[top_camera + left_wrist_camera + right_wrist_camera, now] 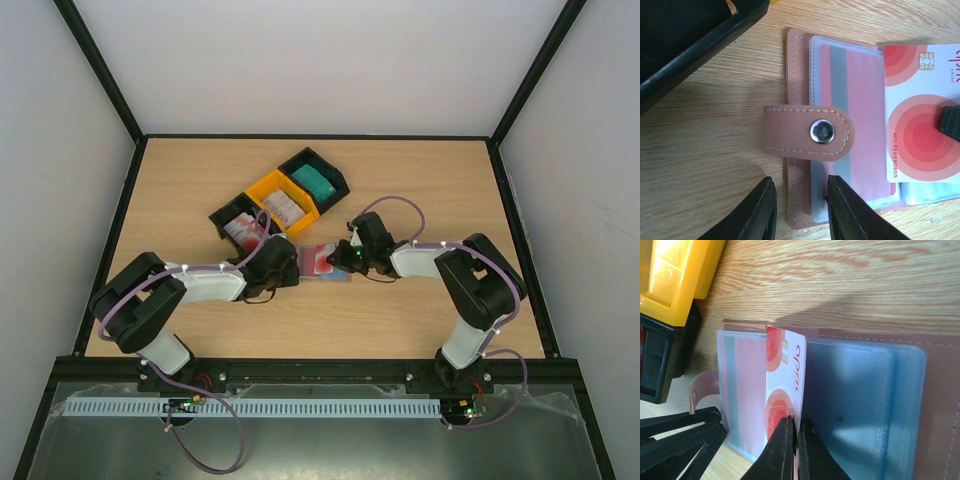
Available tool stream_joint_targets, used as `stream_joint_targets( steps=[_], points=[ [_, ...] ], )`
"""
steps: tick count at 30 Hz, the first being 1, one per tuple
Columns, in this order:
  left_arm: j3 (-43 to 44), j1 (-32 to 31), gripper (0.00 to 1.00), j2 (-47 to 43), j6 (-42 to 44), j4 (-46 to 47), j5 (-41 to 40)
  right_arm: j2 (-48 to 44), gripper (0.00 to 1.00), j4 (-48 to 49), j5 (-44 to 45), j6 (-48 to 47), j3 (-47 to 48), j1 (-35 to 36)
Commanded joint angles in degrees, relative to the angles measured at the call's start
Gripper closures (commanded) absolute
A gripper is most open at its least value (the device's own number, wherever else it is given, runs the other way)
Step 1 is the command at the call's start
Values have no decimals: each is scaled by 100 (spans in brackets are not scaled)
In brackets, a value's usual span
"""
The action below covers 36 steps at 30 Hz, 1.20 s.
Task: Put the credit cards into the card holder
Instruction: Insert the credit card into the card holder.
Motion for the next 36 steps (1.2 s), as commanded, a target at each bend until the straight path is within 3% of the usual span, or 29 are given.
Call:
stream_joint_targets(
  steps=[1,18,36],
  points=[
    [55,20,70,188,-6,-141,-24,283,98,-427,71,33,-258,62],
    [50,21,70,225,-31,-131,-2,-109,98,-646,319,125,-502,242],
    [6,20,70,207,-23,-124,71,169,98,-203,859,17,-339,329]
  ],
)
